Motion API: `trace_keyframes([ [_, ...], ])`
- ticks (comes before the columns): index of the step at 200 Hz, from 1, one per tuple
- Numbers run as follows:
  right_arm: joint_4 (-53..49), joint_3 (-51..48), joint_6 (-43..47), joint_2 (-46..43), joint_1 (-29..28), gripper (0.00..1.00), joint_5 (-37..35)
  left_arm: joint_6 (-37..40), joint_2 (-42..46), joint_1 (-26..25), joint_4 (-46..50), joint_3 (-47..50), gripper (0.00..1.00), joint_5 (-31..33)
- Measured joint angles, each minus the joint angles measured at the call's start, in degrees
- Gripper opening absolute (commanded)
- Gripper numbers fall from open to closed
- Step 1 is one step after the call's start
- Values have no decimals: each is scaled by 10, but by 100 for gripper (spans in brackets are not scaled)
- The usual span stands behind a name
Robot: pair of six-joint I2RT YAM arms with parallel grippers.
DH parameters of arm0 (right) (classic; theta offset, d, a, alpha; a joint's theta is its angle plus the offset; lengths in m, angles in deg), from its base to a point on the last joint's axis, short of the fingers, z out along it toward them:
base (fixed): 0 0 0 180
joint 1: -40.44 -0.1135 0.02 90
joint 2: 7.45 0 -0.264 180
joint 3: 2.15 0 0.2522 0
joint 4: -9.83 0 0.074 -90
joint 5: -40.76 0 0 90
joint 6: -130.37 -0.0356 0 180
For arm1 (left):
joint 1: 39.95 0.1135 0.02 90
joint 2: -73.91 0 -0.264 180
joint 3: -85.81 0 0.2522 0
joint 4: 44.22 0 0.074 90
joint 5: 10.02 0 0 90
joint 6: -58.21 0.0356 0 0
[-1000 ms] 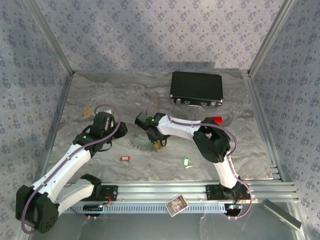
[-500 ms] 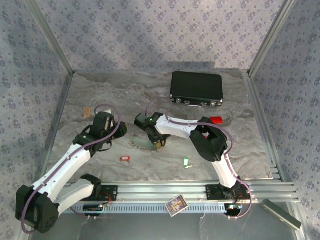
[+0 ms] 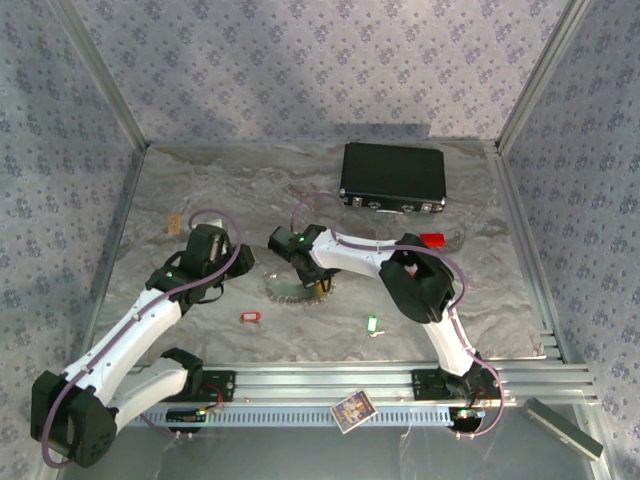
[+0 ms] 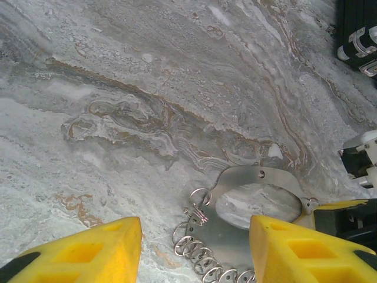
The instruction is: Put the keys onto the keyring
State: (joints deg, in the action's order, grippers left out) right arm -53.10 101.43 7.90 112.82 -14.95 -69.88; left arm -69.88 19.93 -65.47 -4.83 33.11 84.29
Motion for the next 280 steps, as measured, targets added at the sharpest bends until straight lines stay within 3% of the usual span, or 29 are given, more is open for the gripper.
trace_keyframes([
  [56,95,-83,50,-124,0,0,22,56,3,0,17,-35,51,28],
  [95,176,-136,117,-220,2,0,58,160,4,0,-14,-70,51,21],
  [156,300,-251,282,-322,52,0,211,385,3,0,-75,-75,49,-76],
  [205,335,-263,381,-359,101,0,344,556,-4,0,-76,-96,42,-157],
  [280,348,-289,463,-369,102,0,442,704,-42,0,-77,-102,39,-291],
])
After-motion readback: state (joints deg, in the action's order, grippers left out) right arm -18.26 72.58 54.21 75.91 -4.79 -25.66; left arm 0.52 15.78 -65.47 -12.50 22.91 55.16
